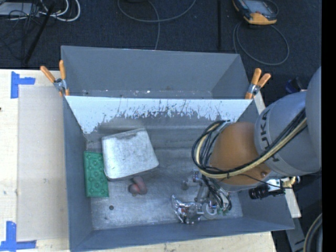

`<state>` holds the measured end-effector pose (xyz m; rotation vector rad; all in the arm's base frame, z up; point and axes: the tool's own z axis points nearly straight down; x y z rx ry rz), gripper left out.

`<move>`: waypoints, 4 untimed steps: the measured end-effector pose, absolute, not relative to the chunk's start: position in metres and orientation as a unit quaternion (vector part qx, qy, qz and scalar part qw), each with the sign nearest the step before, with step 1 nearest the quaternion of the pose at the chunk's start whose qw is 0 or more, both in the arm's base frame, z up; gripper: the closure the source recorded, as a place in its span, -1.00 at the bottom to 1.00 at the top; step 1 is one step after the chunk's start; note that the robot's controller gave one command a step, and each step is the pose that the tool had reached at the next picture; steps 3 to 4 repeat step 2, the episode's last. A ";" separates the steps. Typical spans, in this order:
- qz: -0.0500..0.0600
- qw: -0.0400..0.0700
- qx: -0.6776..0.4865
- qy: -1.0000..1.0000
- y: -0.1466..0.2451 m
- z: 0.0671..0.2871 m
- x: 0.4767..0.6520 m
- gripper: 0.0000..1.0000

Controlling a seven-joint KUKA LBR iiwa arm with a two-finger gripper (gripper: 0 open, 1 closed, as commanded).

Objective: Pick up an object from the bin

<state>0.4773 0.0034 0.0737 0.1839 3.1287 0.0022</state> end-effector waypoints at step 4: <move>0.000 0.003 0.057 0.998 0.003 0.183 0.478 1.00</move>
Offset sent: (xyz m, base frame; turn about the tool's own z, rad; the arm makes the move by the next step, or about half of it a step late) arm 0.0000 0.0000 0.0000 0.0000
